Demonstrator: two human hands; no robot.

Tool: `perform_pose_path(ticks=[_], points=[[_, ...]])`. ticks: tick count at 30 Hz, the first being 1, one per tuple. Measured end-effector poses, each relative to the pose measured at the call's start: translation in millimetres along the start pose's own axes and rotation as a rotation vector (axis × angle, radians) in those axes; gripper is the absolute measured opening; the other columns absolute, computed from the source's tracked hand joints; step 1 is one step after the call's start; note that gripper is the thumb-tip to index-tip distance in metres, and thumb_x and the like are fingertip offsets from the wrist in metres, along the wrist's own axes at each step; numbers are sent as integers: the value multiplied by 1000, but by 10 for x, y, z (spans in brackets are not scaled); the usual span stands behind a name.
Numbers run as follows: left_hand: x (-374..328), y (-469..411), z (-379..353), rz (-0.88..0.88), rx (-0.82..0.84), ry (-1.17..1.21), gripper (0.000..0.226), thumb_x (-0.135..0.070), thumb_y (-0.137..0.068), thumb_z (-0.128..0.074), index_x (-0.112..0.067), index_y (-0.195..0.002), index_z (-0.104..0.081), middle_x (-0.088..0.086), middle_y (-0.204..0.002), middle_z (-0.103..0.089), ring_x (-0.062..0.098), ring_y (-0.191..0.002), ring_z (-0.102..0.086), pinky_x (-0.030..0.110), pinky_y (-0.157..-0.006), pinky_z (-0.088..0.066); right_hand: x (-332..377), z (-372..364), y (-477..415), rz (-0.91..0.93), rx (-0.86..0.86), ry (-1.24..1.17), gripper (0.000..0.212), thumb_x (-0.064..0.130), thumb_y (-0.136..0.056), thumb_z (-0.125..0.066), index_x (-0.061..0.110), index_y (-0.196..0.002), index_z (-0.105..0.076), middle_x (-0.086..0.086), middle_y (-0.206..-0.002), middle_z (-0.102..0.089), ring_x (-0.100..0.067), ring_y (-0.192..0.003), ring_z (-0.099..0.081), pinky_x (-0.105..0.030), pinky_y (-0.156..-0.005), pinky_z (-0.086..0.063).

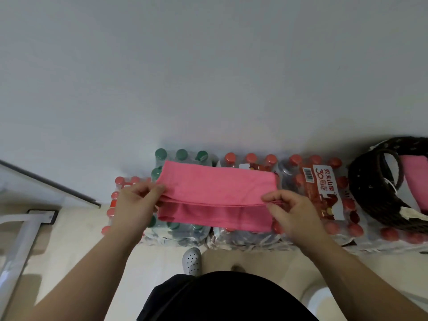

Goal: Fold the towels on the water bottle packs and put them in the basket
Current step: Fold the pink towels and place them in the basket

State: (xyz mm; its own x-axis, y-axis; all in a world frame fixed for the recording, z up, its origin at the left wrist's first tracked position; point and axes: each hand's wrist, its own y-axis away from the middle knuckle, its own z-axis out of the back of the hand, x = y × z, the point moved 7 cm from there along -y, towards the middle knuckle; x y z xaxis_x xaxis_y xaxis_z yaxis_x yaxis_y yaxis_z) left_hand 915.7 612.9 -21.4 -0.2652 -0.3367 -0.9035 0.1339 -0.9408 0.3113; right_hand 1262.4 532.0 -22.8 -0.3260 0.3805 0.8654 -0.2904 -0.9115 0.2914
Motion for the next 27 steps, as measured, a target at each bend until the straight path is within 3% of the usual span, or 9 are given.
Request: perform_pose_path(ticks=[6,9,13,16,19,21,23,25,27], points=[[66,43,-60,-199,-28,-477,12,-11,-83,-74,-22,-87,-78,-13,-71,-68,3,-62,-61,13,-59,-42,-118,-174,176,145,86,167,26,6,-85,-73,31,-93,-72,15,-100,-69,0,-94,-65,-15,-82,-51],[32,68,-107,-367,5,-648,17,-7,-79,-75,-20,-89,-78,-12,-72,-65,7,-65,-59,21,-60,-46,-138,-226,196,231,84,290,20,8,-83,-75,23,-96,-75,17,-100,-67,-2,-96,-62,-9,-85,-44],[88,54,-111,-484,-18,-807,10,-12,-72,-79,-21,-75,-78,-2,-76,-54,19,-72,-52,30,-61,-44,-82,-256,199,383,5,640,6,32,-80,-76,28,-84,-75,18,-88,-69,-14,-89,-52,-31,-77,-44],[-9,8,-120,-539,-71,-875,14,-28,-72,-64,-19,-65,-72,2,-79,-51,26,-76,-50,38,-68,-47,135,-268,150,408,-108,885,14,41,-84,-67,28,-78,-71,16,-83,-67,-16,-91,-46,-35,-78,-34],[-170,-75,-343,-607,-6,-941,34,-35,-77,-54,-14,-97,-72,10,-102,-62,35,-92,-55,44,-82,-47,406,-423,3,420,-127,916,30,45,-91,-57,25,-109,-70,4,-113,-65,-22,-112,-49,-40,-93,-37],[-213,-140,-623,-636,134,-1028,52,-43,-85,-45,-14,-126,-60,13,-131,-58,39,-119,-52,50,-101,-41,444,-633,-149,330,-23,931,54,53,-96,-44,23,-139,-52,-8,-146,-47,-29,-136,-37,-49,-113,-29],[-141,-194,-855,-629,254,-1121,61,-53,-96,-36,-18,-145,-40,10,-156,-35,34,-145,-28,54,-118,-21,349,-847,-280,235,75,972,69,61,-98,-28,25,-157,-20,-12,-165,-11,-35,-151,-8,-52,-123,-5],[16,-249,-975,-617,334,-1221,73,-62,-98,-21,-18,-156,-15,7,-166,-7,29,-152,0,55,-122,-1,170,-968,-344,179,105,1010,76,68,-97,-15,28,-158,4,-10,-164,19,-36,-150,18,-55,-121,9],[165,-256,-988,-625,371,-1287,81,-68,-95,-9,-17,-158,5,7,-165,10,27,-151,16,56,-120,8,9,-981,-349,163,90,1062,81,74,-93,-7,28,-156,17,-12,-159,33,-37,-146,30,-57,-119,12]])
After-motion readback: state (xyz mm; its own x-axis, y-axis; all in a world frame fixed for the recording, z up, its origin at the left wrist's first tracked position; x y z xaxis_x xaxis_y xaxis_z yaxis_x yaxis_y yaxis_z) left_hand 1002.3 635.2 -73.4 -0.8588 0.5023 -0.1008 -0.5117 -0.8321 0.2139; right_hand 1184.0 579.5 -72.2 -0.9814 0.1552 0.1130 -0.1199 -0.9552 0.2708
